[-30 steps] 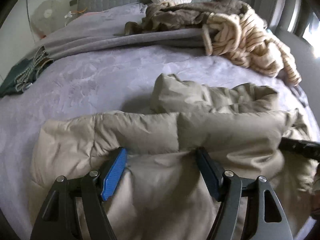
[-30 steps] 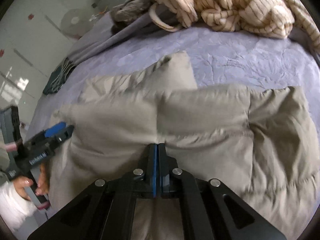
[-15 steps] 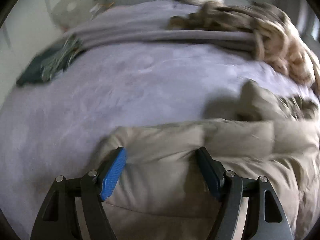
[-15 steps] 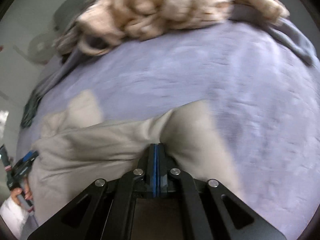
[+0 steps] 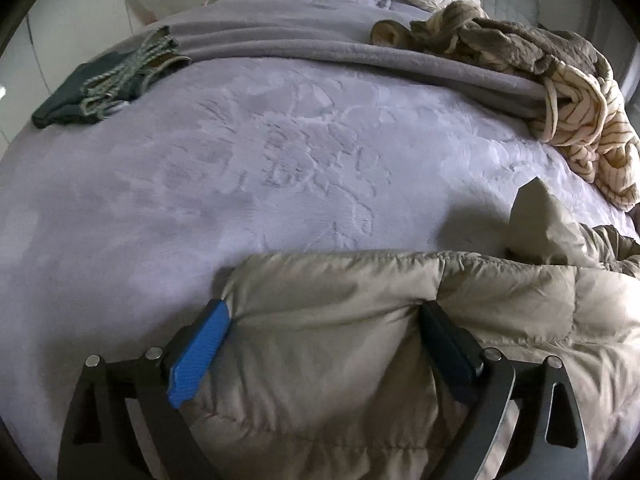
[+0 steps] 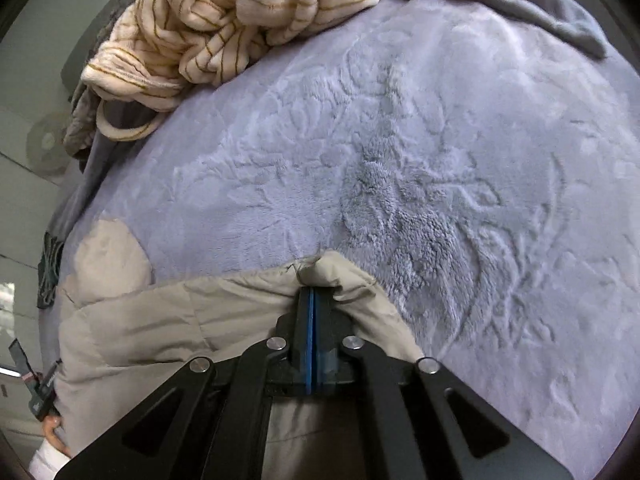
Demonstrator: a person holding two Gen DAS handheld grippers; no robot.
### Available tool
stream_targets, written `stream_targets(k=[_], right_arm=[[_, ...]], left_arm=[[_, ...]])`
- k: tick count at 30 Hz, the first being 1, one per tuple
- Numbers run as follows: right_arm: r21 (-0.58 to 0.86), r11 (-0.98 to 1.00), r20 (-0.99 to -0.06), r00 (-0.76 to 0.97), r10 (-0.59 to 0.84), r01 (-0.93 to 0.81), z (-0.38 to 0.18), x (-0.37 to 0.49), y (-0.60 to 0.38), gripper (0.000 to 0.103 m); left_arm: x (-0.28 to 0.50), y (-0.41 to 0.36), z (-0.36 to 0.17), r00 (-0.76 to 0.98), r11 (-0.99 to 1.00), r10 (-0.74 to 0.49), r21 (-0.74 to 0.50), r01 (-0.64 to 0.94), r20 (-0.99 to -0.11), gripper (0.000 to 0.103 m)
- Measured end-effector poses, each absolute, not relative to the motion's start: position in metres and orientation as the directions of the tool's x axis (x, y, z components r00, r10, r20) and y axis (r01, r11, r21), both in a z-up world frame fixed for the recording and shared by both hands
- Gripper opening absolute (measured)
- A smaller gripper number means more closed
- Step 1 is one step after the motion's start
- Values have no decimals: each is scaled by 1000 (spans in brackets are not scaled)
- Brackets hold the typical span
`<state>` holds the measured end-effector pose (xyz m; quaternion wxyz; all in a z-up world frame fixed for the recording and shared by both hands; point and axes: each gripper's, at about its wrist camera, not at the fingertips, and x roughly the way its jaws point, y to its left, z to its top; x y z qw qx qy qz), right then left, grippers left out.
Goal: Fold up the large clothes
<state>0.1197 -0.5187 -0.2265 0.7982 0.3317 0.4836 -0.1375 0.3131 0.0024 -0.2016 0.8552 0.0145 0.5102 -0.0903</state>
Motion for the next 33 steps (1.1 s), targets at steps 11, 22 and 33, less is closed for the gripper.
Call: stream_targets(k=[11,22,33], right_arm=[[476,699,-811,574,114,534,-170,52,-481,30],[554,648,-790,576,210,523,-156,-50,-431,54],[658,504,-746,575,335,559,-197,-90,-420,74]], left_arm=[[227,44,-151,426,982,-162,-105,154,-890,97],[136,82,-153,311,953,-302,-293,78,-901,97],[106,110,-204,195,866,-463,-488,-107,-864,97]])
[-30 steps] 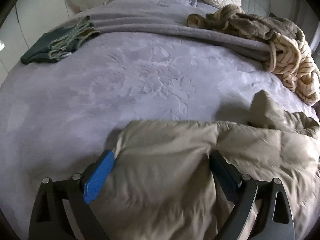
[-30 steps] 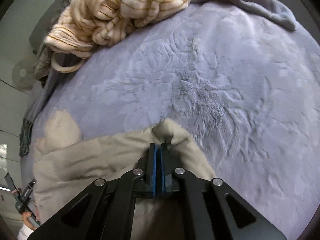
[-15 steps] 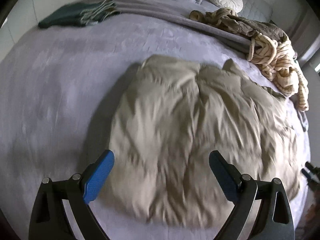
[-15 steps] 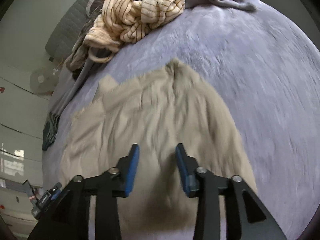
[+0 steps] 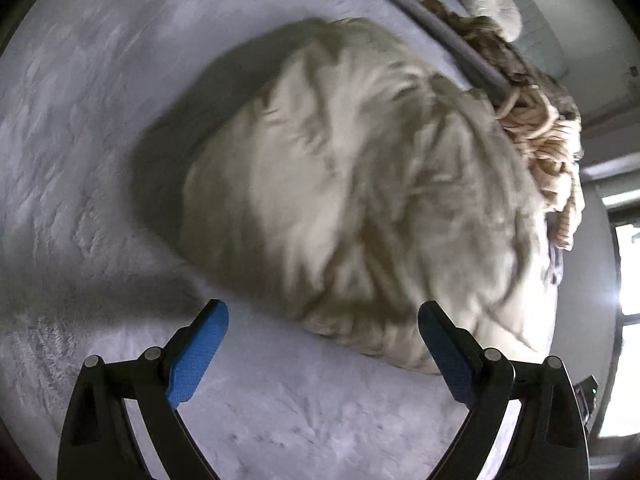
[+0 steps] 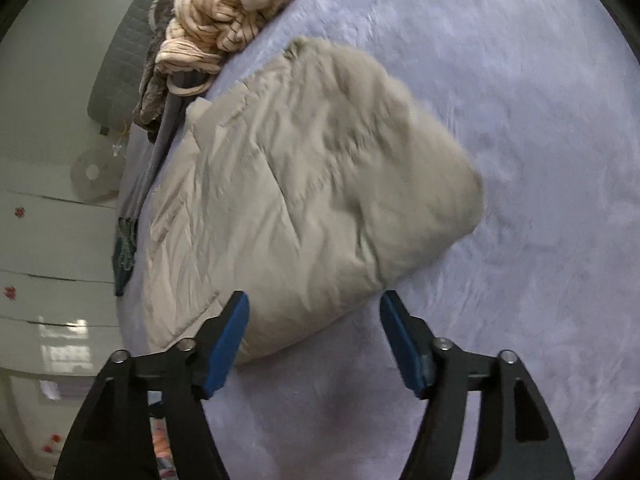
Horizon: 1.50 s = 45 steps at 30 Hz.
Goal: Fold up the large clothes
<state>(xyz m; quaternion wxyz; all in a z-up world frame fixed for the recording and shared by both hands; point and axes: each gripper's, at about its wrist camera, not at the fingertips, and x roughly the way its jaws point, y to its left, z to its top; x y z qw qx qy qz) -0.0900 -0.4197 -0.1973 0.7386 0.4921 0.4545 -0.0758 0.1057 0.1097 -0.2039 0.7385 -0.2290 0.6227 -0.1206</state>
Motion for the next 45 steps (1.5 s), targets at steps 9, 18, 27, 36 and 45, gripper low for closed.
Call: stream_targets(k=[9,18,27,36,45], right_arm=[[768,327,-640,661,391,551,-230,-85,-418,90],[861,88,-486,758,434,501,-262,-56,-419,90],[860,34,-470,766,439,509,-271,-42,-423,90],[848,94,-510,754,415,522,-255,-50,-419,26],[845,176,-531,755,384,504,-221,-87,-395,22]], left_arm=[[117,105,-230,208,712,-637,-670,-208,-742,97],[155,91,-240,283,670,-631,-691,-271,-722,97],[158,76,-215,343,807,-505,-574,-136,-792,39],[147,66,-169,396,890,-445,-446,93,-804,21],[123,82,-133,383,874,-484,-410,262,-787,21]])
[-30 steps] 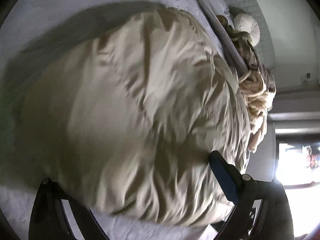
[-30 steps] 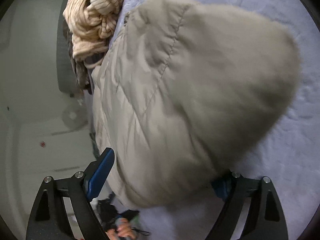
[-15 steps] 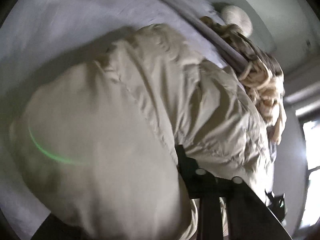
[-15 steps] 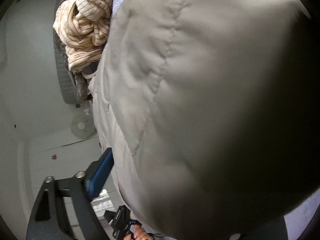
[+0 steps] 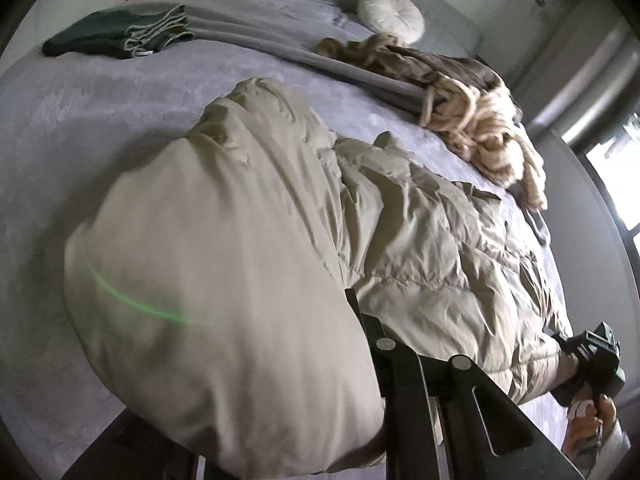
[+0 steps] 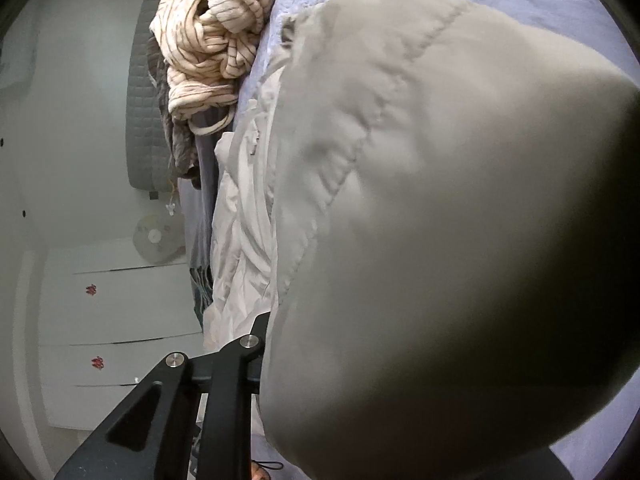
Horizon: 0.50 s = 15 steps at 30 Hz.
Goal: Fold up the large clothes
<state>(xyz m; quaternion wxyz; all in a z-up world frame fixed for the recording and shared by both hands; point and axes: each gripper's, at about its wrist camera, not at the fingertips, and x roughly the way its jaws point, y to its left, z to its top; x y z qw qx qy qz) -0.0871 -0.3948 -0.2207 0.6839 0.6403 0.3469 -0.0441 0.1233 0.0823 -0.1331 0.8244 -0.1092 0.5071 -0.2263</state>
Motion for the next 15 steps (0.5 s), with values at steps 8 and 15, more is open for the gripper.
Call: stream_targets(k=[8,15], right_arm=[[806,198,-586,704,401,558,-210,-146,-370,22],[788,215,-604,657,451,576,-202,-197,-362,22]], left_arm=[[55,117,-124,326,870,-486,-414,268,-811,21],[-27,146,-133,261,898,-434,-389,208,-862,21]])
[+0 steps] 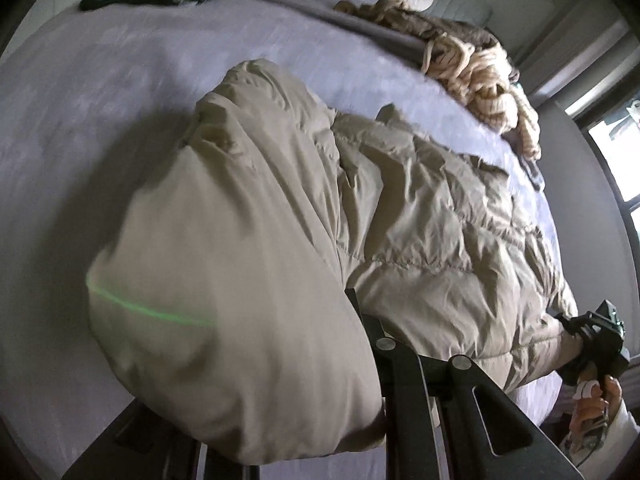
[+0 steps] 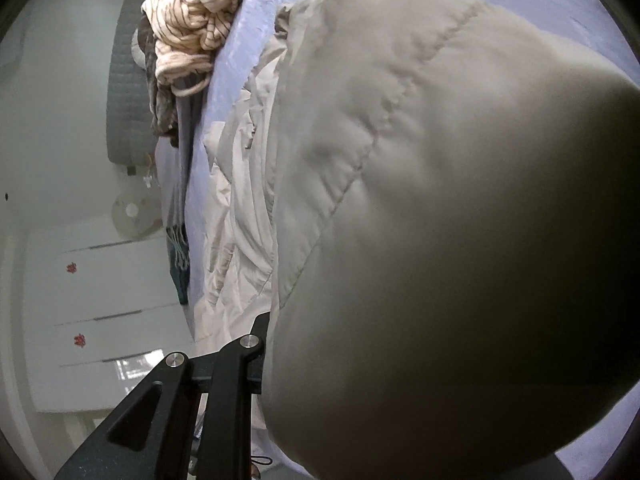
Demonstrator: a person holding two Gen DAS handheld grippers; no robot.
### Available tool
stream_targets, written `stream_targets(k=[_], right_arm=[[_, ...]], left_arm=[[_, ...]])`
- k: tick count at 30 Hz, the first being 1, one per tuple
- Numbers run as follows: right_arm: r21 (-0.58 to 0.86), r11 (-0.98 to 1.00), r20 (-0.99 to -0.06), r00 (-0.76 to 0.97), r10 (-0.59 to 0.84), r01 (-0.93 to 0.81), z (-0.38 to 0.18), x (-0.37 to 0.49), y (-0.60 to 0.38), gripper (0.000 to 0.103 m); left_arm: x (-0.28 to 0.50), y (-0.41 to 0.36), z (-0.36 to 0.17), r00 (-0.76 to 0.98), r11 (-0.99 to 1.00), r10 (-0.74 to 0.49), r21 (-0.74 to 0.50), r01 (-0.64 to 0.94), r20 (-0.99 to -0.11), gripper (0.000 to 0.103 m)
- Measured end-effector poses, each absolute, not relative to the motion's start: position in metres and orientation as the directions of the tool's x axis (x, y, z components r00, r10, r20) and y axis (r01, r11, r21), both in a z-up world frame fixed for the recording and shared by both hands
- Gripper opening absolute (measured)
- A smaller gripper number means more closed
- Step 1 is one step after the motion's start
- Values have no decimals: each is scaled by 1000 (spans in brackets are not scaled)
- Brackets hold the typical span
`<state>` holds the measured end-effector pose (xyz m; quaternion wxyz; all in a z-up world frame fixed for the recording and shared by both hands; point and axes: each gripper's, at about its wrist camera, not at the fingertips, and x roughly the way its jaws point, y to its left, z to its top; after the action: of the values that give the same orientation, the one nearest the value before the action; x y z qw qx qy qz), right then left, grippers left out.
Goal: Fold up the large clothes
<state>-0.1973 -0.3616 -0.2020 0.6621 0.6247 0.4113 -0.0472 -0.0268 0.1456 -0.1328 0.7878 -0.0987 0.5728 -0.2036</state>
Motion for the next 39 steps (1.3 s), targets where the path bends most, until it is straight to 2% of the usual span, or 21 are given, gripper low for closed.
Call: stream_targets(k=[7,8,10,11,12,14,22,25,32,39], right_arm=[[767,215,-622,616,484,605,-211,-253,-352,24],[763,212,-624,612,486,610,-214,-254,-352,25],[758,204,-627,607,488,620,-219,-258,-351,28],[756,205,-629,604,489,622,-219,-260,-351,29],[751,206,-634,598,491,627,-220,-261,-352,32],[743,211,-641,586,495,635,-220,-263,-353,37],[678,311,-716,503,485,666,-207,-273,-349,53],[662,349,-734,482,478,663,-197,-275,-349,54],[634,450,-768,443,462,629,-177,-291,-342,54],[612,561,-790,412,454,557,-152,-296,-323,57]], left_arm=[[-69,165,-151,221,917,-396,-373,137,-891,22],[-72,167,-154,220,921,-389,-369,125,-895,25],[-76,171,-155,224,938,-346,-331,102,-911,40],[-78,174,-155,228,948,-318,-306,89,-920,54],[-82,180,-155,234,957,-291,-282,70,-928,58],[-85,192,-154,228,958,-287,-284,44,-930,58],[-101,214,-139,259,987,-150,-159,-14,-954,58],[-108,226,-137,270,994,-84,-98,-39,-959,58],[-110,212,-127,256,998,-27,-38,-40,-966,58],[-120,197,-103,265,999,-29,-33,-9,-964,58]])
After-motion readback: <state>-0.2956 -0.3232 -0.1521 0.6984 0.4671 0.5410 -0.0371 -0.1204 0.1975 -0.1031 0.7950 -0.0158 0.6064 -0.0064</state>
